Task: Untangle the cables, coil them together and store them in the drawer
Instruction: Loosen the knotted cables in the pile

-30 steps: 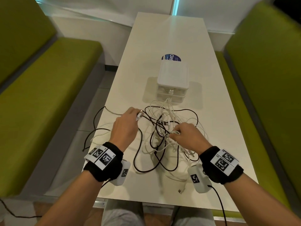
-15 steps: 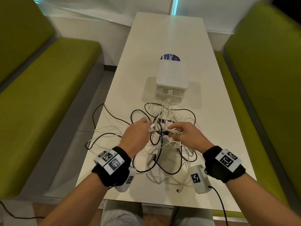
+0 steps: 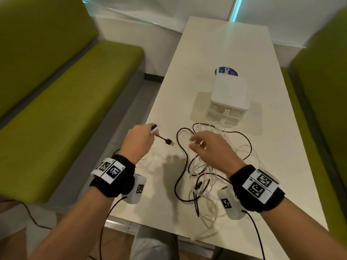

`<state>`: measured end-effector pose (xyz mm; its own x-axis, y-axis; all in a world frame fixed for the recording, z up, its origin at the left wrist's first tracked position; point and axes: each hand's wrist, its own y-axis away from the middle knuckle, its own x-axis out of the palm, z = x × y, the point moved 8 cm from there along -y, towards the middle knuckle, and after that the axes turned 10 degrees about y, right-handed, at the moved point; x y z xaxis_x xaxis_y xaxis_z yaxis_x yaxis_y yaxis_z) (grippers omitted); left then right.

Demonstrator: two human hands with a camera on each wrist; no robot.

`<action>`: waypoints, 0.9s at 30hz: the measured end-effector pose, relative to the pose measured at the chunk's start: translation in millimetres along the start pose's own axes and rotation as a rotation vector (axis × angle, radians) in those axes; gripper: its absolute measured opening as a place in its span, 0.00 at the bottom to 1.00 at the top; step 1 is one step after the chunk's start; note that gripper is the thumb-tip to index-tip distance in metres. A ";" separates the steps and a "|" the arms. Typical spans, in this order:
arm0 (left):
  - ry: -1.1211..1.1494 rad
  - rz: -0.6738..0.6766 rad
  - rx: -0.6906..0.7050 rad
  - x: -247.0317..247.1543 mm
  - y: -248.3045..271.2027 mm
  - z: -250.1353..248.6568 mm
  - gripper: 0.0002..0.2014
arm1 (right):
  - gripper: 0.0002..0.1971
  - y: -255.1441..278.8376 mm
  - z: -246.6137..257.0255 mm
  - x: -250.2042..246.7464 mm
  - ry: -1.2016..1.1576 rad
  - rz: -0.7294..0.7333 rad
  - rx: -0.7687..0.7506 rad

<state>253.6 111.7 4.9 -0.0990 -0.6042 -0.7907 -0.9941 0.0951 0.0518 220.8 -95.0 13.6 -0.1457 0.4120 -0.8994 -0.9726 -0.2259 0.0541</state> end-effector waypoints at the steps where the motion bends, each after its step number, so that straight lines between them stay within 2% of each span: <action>1: -0.019 -0.045 -0.035 -16.5 -2.4 16.4 0.08 | 0.10 -3.7 5.8 6.7 0.012 0.032 -0.012; 4: -0.052 -0.153 -0.104 -51.4 -4.1 58.7 0.07 | 0.08 -12.1 21.8 26.9 0.080 0.108 -0.053; 7: -0.043 -0.183 -0.140 -60.9 -3.5 83.8 0.08 | 0.09 -24.5 42.2 43.4 0.107 0.148 -0.090; 12: -0.032 -0.201 -0.165 -67.6 -4.7 97.8 0.08 | 0.10 -53.6 70.2 70.6 0.138 0.211 -0.116; 16: 0.060 -0.252 -0.200 -72.0 2.0 108.7 0.07 | 0.09 -51.7 66.4 78.8 0.127 0.258 -0.106; 18: 0.183 -0.221 -0.197 -64.1 6.5 101.8 0.11 | 0.08 -41.6 58.7 79.3 0.110 0.318 -0.111; 22: 0.356 -0.060 -0.145 -28.5 23.2 55.7 0.16 | 0.07 -21.4 47.4 78.1 0.137 0.440 -0.149; 24: 0.365 0.031 -0.102 -5.0 33.3 32.3 0.14 | 0.08 -14.7 42.4 65.5 0.134 0.379 -0.155; 27: 0.306 0.117 -0.067 25.2 47.7 10.3 0.12 | 0.07 2.7 33.5 33.4 0.062 0.206 -0.147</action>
<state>204.1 109.2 -18.8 -0.2111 -0.8028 -0.5576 -0.9749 0.1317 0.1795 207.2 -52.3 -1.8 -0.3222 0.2899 -0.9012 -0.8862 -0.4272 0.1794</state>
